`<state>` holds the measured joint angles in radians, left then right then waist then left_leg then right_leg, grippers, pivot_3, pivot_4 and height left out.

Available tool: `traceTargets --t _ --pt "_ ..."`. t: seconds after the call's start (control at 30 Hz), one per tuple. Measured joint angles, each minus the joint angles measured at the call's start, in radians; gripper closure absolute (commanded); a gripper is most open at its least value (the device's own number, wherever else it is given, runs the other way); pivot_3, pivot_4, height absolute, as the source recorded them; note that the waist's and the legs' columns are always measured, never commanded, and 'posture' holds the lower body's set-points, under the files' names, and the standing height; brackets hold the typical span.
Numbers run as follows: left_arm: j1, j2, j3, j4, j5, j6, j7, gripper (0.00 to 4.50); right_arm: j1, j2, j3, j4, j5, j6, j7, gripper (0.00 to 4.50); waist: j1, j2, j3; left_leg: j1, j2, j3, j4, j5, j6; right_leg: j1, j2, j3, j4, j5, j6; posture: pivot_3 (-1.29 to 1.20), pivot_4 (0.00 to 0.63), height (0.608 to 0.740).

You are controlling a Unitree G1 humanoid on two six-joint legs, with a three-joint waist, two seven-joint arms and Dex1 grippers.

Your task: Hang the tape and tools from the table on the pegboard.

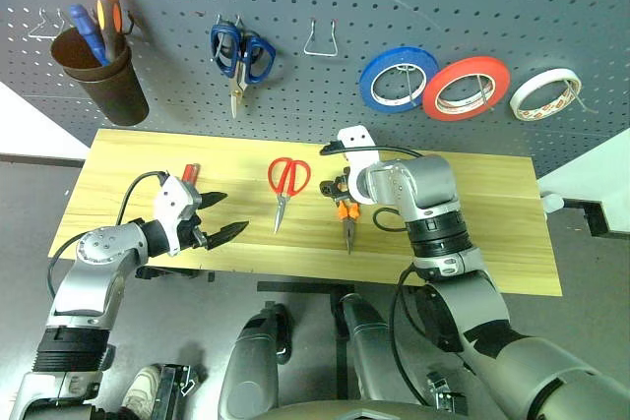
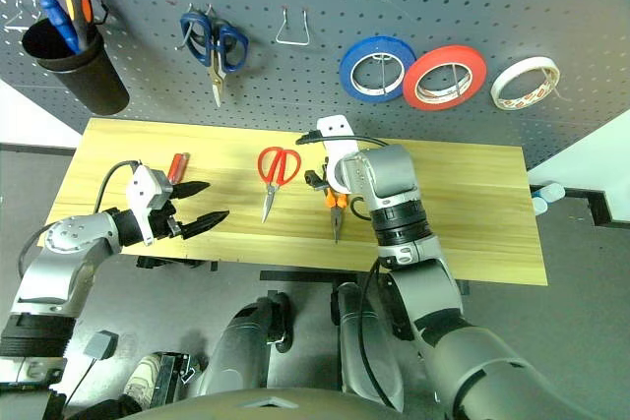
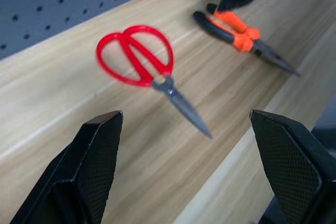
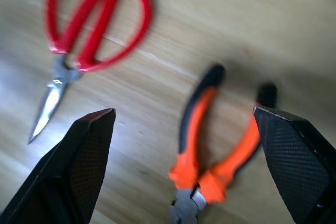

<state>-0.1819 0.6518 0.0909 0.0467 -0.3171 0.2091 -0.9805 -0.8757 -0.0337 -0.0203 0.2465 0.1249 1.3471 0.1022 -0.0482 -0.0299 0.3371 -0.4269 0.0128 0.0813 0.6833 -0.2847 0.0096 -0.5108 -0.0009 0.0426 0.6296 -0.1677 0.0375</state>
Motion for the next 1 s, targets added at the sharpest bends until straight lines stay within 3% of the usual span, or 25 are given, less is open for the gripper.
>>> traceTargets --t 1.0 --pt "-0.044 0.028 -0.035 0.029 -0.016 0.003 -0.116 0.43 0.082 0.082 -0.024 0.096 -0.042 -0.073 -0.130 0.11 -0.022 0.000 0.000 0.000 0.001 -0.001 0.000 0.000 0.000 0.000 0.002 0.000 -0.001 0.000 0.001 0.00 0.386 0.734"
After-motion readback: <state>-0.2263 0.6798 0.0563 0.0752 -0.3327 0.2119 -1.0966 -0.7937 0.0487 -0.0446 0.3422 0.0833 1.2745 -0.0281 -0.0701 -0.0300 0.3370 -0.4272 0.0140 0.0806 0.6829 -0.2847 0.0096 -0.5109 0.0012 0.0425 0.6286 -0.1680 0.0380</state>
